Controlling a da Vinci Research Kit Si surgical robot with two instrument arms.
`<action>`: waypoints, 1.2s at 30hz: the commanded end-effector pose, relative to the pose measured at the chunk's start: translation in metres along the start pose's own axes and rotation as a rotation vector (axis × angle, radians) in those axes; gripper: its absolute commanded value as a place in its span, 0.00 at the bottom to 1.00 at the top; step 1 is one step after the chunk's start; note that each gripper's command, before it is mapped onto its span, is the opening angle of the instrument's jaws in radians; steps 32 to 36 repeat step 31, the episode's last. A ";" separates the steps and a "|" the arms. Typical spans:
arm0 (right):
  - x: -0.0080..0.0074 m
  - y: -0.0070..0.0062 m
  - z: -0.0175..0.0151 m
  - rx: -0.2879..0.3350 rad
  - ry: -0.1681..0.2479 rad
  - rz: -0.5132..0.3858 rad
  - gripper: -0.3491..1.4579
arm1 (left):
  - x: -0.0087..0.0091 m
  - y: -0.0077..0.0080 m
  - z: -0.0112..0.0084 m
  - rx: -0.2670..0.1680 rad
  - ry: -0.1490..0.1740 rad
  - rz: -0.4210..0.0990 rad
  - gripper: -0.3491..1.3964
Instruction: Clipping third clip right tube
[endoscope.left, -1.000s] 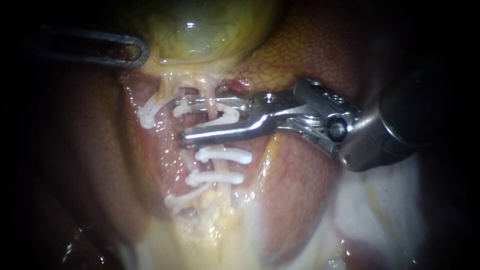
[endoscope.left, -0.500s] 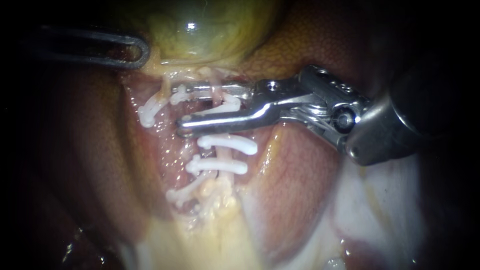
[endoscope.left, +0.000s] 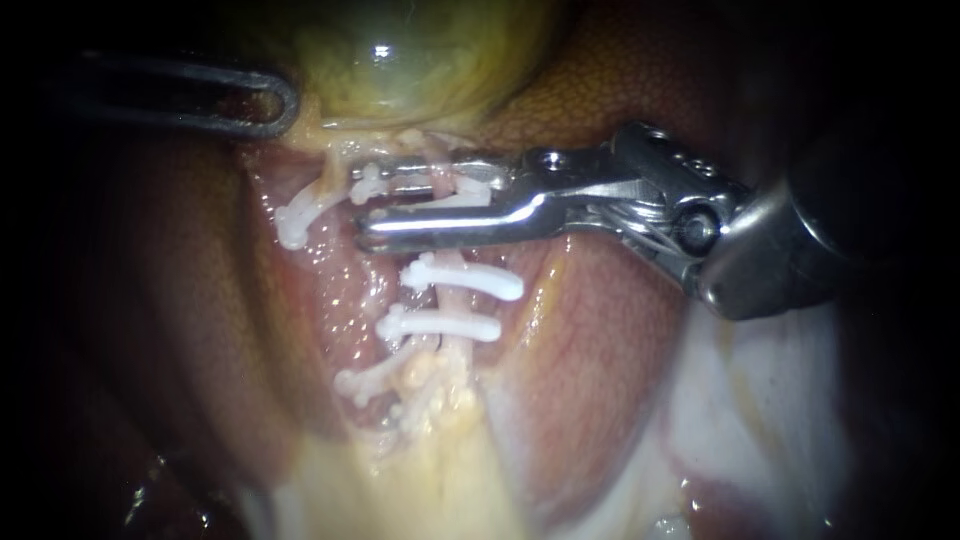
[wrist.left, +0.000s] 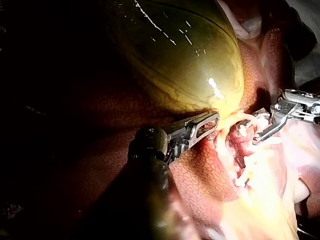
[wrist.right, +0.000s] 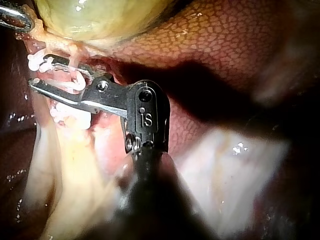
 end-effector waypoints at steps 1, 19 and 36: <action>-0.0001 0.0001 -0.0001 0.001 0.000 0.007 0.21 | 0.0000 0.0000 0.0000 0.000 0.000 0.000 0.00; -0.0017 0.0001 -0.0001 -0.002 -0.011 0.074 0.00 | 0.0000 0.0000 0.0000 0.001 0.000 0.000 0.00; -0.0018 0.0001 -0.0001 -0.007 -0.028 0.073 0.00 | 0.0000 0.0000 0.0000 0.001 0.000 0.000 0.00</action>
